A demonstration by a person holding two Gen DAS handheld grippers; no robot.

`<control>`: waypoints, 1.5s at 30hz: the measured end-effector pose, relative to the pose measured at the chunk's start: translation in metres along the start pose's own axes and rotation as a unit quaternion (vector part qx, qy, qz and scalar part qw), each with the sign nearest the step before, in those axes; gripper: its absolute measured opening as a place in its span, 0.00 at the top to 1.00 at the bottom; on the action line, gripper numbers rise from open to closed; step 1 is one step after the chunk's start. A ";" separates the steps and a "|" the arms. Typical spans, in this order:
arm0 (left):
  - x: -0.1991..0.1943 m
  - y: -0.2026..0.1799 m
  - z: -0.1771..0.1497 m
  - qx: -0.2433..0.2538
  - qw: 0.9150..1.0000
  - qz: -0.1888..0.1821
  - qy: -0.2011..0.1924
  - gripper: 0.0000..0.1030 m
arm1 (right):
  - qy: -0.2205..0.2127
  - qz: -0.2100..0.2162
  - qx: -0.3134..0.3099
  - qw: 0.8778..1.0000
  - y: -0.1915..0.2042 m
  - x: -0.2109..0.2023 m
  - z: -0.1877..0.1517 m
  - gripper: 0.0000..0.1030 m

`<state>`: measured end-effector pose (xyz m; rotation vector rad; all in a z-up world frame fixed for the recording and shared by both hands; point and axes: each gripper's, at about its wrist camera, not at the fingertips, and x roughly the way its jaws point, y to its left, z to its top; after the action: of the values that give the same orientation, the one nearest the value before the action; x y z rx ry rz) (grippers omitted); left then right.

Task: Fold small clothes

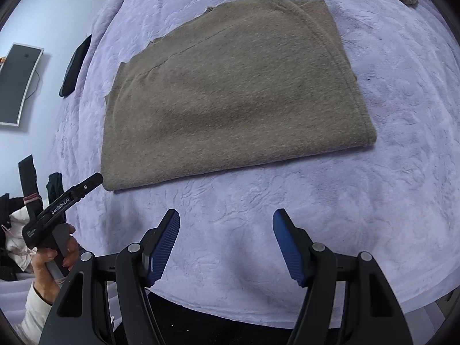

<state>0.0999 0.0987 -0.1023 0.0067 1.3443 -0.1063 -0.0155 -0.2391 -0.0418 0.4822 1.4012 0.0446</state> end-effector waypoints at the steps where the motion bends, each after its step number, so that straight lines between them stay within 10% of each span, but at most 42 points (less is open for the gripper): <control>1: 0.000 0.004 0.000 -0.002 1.000 -0.003 0.000 0.00 | 0.001 0.000 -0.003 1.000 0.005 0.002 -0.002 0.31; 13: 0.006 0.030 0.007 0.005 0.999 -0.036 -0.003 0.01 | 0.010 -0.014 -0.034 0.999 0.058 0.024 -0.005 0.31; 26: 0.018 0.030 0.024 0.077 0.965 -0.250 -0.001 0.40 | 0.026 -0.023 -0.043 0.998 0.070 0.037 -0.014 0.31; 29: 0.034 0.016 0.024 0.092 0.966 -0.242 0.021 0.48 | 0.028 -0.026 -0.051 0.998 0.076 0.037 -0.017 0.31; 34: 0.035 0.029 0.023 0.066 0.962 -0.264 0.029 0.90 | 0.022 -0.024 -0.063 0.997 0.083 0.031 -0.018 0.31; 45: 0.041 0.063 -0.016 0.025 0.980 -0.197 0.034 0.91 | 0.032 -0.018 -0.058 0.998 0.088 0.045 -0.021 0.31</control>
<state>0.0982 0.1593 -0.1495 -0.2157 1.3975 -0.4781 -0.0052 -0.1399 -0.0549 0.3630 1.4607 0.1126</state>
